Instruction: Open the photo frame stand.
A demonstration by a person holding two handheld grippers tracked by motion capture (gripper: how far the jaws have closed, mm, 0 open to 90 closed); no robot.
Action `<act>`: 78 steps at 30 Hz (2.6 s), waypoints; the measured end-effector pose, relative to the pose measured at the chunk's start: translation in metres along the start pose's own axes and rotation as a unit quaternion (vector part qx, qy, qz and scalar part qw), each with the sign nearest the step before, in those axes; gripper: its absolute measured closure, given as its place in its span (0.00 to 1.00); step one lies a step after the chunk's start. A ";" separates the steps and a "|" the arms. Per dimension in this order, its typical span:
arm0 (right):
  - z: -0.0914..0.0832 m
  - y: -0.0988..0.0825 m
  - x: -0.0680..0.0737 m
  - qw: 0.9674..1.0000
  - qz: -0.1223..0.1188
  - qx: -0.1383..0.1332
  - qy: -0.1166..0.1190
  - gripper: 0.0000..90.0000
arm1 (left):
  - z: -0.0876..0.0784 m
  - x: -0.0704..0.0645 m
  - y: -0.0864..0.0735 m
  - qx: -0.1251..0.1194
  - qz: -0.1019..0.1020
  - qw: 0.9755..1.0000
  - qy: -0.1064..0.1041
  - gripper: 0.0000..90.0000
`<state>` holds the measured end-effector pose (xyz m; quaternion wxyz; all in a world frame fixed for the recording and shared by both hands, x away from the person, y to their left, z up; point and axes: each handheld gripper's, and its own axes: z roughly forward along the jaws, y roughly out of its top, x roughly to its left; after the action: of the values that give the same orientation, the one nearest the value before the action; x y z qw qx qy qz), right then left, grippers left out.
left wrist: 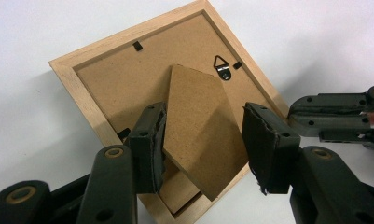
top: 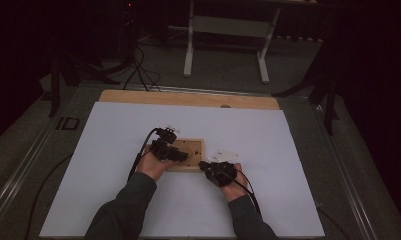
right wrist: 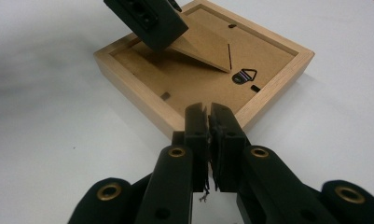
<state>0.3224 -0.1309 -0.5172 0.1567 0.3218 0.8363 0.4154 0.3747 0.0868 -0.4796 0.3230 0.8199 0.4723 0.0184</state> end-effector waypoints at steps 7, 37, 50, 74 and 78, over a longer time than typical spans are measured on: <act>0.000 0.000 0.000 1.000 0.000 0.000 0.001 0.95 | 0.004 0.001 0.000 0.011 -0.004 1.000 -0.003 0.55; -0.001 0.001 -0.001 1.000 -0.008 0.002 -0.006 0.90 | 0.000 -0.012 -0.002 -0.003 0.038 0.999 0.034 0.58; -0.009 0.004 -0.008 1.000 0.003 -0.010 -0.012 0.81 | -0.004 -0.021 -0.006 -0.031 0.074 0.995 0.055 0.58; -0.016 0.008 -0.016 0.999 0.024 -0.022 -0.006 0.77 | -0.009 -0.029 -0.024 -0.076 0.128 0.985 0.085 0.58; -0.017 0.008 -0.017 0.999 0.025 -0.024 -0.005 0.76 | -0.009 -0.029 -0.027 -0.085 0.128 0.984 0.086 0.58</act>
<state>0.3295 -0.1489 -0.5003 0.1578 0.3406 0.8170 0.4377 0.3345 0.0778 -0.4794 0.3444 0.8387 0.3860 0.1703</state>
